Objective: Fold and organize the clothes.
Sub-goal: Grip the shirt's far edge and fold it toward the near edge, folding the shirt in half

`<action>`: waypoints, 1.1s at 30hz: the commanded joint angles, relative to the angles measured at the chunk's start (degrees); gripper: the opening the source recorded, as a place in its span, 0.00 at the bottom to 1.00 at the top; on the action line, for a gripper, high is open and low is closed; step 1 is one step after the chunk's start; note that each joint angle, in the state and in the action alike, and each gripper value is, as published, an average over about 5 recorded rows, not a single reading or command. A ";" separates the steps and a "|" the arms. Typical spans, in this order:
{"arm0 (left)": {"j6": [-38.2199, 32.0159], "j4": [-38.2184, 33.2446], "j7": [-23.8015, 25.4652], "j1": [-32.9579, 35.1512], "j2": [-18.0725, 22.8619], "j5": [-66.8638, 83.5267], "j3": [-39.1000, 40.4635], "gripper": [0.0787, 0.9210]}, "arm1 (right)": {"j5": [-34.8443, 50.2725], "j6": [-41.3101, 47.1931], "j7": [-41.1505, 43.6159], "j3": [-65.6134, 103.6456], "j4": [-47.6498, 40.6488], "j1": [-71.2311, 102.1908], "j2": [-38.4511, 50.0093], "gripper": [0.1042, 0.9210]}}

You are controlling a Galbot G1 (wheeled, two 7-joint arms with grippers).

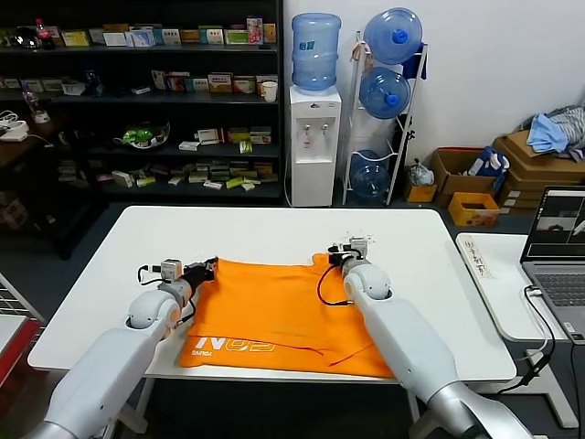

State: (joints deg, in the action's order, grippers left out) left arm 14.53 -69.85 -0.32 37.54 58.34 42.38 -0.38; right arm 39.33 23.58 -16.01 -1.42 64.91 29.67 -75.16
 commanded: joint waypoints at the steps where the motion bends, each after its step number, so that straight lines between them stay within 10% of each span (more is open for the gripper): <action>1: -5.49 -13.68 0.34 11.27 -2.18 -7.49 -7.52 0.02 | 3.76 -2.35 -2.46 0.77 22.12 9.52 8.92 0.03; 16: -7.26 -32.23 0.05 30.57 -7.58 -10.61 -14.50 0.02 | 9.13 3.38 -11.75 4.95 50.92 32.58 23.39 0.03; 33: -7.00 -35.93 -1.09 36.61 -8.72 -11.93 -15.59 0.02 | 9.70 4.89 -14.25 9.61 58.86 45.40 25.51 0.03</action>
State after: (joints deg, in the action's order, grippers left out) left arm 7.80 -101.66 -1.02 69.07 50.37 31.74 -14.63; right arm 48.18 27.74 -28.69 6.40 117.20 67.42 -52.04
